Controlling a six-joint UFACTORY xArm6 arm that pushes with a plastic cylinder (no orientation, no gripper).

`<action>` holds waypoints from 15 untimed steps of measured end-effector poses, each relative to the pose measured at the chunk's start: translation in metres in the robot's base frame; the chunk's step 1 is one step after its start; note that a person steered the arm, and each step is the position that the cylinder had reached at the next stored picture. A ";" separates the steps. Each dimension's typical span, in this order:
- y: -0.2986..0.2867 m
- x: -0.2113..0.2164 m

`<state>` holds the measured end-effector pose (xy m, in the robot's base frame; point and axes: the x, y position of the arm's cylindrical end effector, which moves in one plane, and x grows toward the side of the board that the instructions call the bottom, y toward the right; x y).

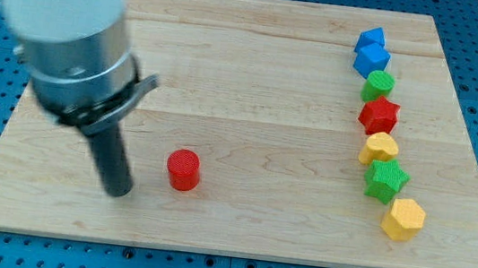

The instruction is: Move the red circle to the top side of the blue triangle

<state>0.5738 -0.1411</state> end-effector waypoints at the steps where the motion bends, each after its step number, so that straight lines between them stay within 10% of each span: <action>1: 0.062 -0.026; 3: 0.169 -0.121; 5: 0.197 -0.093; 7: 0.203 -0.284; 8: 0.154 -0.231; 15: 0.273 -0.307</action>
<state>0.2672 0.1315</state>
